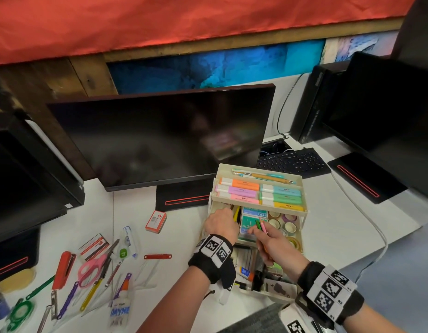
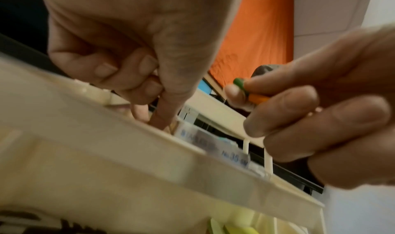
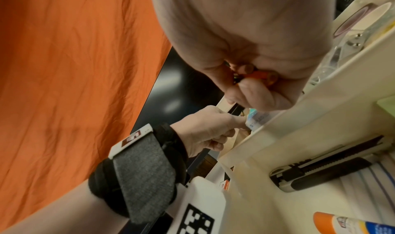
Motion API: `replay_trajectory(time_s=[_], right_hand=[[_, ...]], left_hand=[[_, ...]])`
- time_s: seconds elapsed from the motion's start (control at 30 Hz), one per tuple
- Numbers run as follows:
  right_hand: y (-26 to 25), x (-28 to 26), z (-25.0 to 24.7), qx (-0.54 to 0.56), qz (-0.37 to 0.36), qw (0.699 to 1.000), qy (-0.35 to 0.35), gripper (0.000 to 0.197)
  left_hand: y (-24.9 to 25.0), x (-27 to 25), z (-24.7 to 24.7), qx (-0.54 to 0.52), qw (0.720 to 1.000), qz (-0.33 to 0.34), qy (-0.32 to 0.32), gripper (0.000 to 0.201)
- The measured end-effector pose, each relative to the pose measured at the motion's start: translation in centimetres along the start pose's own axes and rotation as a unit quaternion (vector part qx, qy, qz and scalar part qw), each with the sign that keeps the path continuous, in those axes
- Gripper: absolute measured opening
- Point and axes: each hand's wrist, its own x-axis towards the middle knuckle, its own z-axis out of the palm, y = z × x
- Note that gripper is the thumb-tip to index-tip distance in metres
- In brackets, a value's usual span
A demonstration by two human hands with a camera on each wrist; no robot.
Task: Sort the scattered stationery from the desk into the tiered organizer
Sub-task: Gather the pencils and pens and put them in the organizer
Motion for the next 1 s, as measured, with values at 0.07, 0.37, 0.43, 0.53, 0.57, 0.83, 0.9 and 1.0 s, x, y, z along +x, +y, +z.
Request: replay_trajectory(time_s=[0.07,0.37,0.43,0.53,0.57,0.83,0.9,1.0], right_hand=[[-0.2,0.0,0.0,-0.004,-0.004,1.0,-0.002,0.019],[-0.2,0.7,-0.1,-0.01,0.001,1.0,-0.008,0.017],[-0.3,0.9,0.0,-0.011,0.0,1.0,-0.008,0.018],[-0.5,1.3,0.2,-0.009,-0.002,1.0,0.004,0.018],[-0.5,1.4,0.2,-0.005,-0.001,1.0,0.013,0.018],[-0.7,1.5,0.3,0.113,0.033,0.993,0.019,0.022],[-0.8,1.5,0.4,0.131,0.034,0.991,0.016,0.023],[-0.9,1.5,0.4,0.135,0.034,0.99,0.012,0.023]], left_hand=[[-0.4,-0.4,-0.6,0.001,1.0,0.017,0.018,0.018],[-3.9,-0.7,-3.9,-0.088,0.995,0.032,0.015,0.013],[-4.1,-0.5,-4.5,-0.101,0.994,0.051,0.002,0.013],[-3.5,0.0,-4.9,-0.114,0.989,0.082,-0.032,0.018],[-3.1,0.2,-4.8,-0.116,0.989,0.088,-0.042,0.019],[-1.1,1.6,-1.8,-0.128,0.991,0.037,-0.009,0.013],[-1.0,1.4,-0.8,-0.148,0.988,0.034,0.0,0.017],[-1.6,0.9,0.4,-0.177,0.982,0.055,0.025,0.023]])
